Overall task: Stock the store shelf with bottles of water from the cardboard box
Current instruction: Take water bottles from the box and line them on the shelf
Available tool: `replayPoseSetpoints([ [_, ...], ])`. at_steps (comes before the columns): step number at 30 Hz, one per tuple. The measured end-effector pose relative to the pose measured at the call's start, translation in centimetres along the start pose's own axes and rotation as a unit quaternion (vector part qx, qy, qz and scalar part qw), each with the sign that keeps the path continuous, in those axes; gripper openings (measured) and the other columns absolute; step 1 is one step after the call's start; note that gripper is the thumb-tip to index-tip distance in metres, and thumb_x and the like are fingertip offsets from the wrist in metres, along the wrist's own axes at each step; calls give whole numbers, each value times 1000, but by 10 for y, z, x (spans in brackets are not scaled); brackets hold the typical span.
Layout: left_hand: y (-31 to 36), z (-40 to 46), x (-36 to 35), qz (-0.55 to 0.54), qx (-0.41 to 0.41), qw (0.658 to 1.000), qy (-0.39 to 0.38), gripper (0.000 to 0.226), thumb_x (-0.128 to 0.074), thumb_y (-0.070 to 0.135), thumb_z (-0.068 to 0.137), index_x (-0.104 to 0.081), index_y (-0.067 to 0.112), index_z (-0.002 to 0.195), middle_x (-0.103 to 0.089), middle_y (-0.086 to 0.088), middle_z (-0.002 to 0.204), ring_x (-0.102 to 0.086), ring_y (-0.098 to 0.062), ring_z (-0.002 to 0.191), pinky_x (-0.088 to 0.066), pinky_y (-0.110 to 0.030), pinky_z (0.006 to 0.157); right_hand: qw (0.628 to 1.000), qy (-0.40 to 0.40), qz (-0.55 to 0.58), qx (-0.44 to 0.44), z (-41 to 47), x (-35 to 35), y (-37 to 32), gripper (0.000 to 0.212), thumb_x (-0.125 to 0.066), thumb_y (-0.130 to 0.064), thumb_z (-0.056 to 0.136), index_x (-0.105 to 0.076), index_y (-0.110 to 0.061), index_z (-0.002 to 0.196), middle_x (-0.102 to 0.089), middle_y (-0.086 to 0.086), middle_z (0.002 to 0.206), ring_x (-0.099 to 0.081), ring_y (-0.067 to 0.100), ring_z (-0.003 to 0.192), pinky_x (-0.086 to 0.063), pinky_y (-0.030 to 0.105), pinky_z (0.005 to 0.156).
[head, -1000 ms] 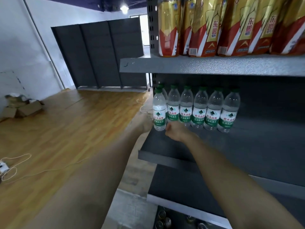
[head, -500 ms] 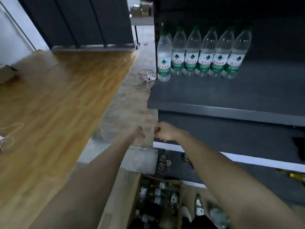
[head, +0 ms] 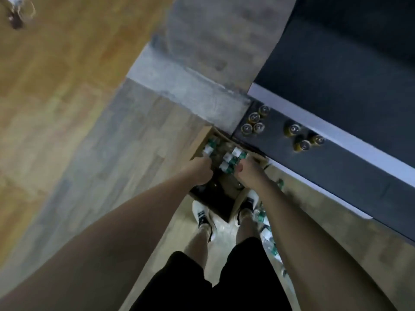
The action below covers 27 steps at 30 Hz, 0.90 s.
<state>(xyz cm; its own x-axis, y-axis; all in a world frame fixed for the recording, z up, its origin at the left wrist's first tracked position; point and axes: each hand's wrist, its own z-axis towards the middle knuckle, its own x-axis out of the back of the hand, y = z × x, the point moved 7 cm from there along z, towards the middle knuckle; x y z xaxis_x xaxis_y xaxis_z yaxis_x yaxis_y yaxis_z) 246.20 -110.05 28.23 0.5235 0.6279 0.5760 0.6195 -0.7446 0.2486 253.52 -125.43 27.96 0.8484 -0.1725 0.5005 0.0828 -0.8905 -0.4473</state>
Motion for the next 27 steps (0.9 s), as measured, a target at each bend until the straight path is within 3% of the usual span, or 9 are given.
replayPoseSetpoints([
  [4,-28,40,-54,-3,46,999,-20,26,-48,21,95,-64,10,112,-65,-13,112,-62,-33,104,-52,-40,90,998,-30,-26,-42,36,-58,47,11,-55,-23,93,-54,-12,91,-59,12,96,-58,30,90,-48,36,78],
  [7,-42,81,-95,-3,55,998,-29,27,-47,22,96,-63,9,112,-65,-14,113,-62,-33,104,-52,-38,86,997,-37,-28,-61,69,-97,77,24,-55,-24,93,-57,-10,112,-57,12,118,-55,31,108,-45,34,85],
  [13,-77,149,-176,-32,91,994,-42,28,-43,17,94,-52,16,120,-60,-11,108,-60,-28,91,-47,-33,63,997,-36,-53,-53,146,-156,122,28,-59,-23,91,-55,-9,114,-53,13,119,-52,31,108,-36,30,77],
  [16,-89,175,-208,-47,101,993,-33,31,-44,16,94,-51,16,125,-59,-8,104,-56,-23,83,-39,-29,54,995,-57,-65,-53,175,-187,144,36,-61,-27,92,-54,-8,122,-52,14,124,-52,32,114,-43,33,82],
  [20,-107,205,-250,-72,123,989,-44,39,-46,15,93,-50,19,131,-61,-8,116,-60,-25,96,-49,-32,64,993,-74,-73,-55,206,-226,165,38,-63,-30,91,-54,-9,122,-54,12,123,-55,29,110,-52,42,89],
  [24,-125,233,-276,-68,134,987,-49,42,-46,15,94,-49,20,136,-61,-7,119,-60,-22,95,-45,-27,58,992,-90,-77,-52,234,-255,176,38,-63,-32,91,-54,-11,121,-55,10,122,-57,26,106,-53,40,85],
  [27,-138,251,-290,-57,133,988,-56,43,-47,16,94,-48,20,137,-60,-7,122,-61,-23,99,-56,-34,71,992,-97,-68,-54,250,-273,185,37,-63,-31,91,-54,-11,121,-54,9,120,-57,25,103,-52,39,83],
])
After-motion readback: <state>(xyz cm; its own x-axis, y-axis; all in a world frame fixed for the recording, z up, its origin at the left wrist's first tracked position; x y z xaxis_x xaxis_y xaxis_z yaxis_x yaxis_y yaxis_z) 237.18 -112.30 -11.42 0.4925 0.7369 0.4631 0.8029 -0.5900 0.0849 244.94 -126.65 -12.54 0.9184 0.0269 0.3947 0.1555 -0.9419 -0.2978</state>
